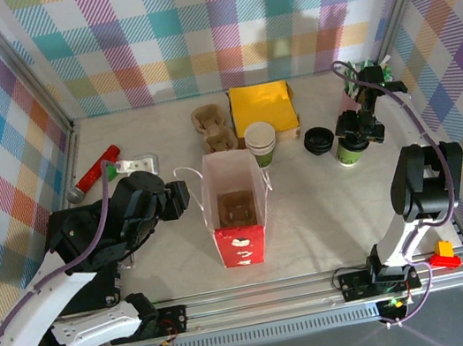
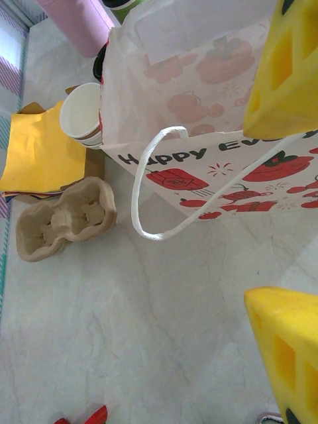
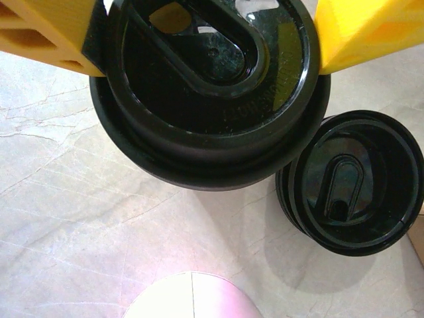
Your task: Pack the takeout coffee
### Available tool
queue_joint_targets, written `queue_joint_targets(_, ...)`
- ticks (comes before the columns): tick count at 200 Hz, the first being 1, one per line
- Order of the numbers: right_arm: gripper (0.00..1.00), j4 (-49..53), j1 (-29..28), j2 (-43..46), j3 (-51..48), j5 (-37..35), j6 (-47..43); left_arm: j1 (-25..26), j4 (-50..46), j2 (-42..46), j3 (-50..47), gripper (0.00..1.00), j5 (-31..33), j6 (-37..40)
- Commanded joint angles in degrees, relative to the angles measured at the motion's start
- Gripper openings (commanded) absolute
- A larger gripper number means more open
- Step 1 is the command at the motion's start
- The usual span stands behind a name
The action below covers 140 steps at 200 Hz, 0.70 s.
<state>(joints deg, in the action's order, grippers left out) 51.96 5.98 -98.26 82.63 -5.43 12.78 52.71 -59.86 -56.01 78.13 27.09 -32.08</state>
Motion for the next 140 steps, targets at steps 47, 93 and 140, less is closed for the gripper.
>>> queue_joint_targets(47,0.81,3.0,-1.4,-0.8,0.8,-2.8,-0.7,-0.8,0.3,1.0,-0.7,0.6,0.9,0.4)
queue_joint_targets(93,0.76,3.6,-2.8,-1.4,1.0,-3.7,-0.7,-0.9,0.2,1.8,-1.0,0.61,1.4,0.5)
queue_joint_targets(140,0.68,4.5,-3.7,-0.3,0.9,-3.6,-0.9,-1.1,0.4,1.8,-1.0,0.61,1.3,0.7)
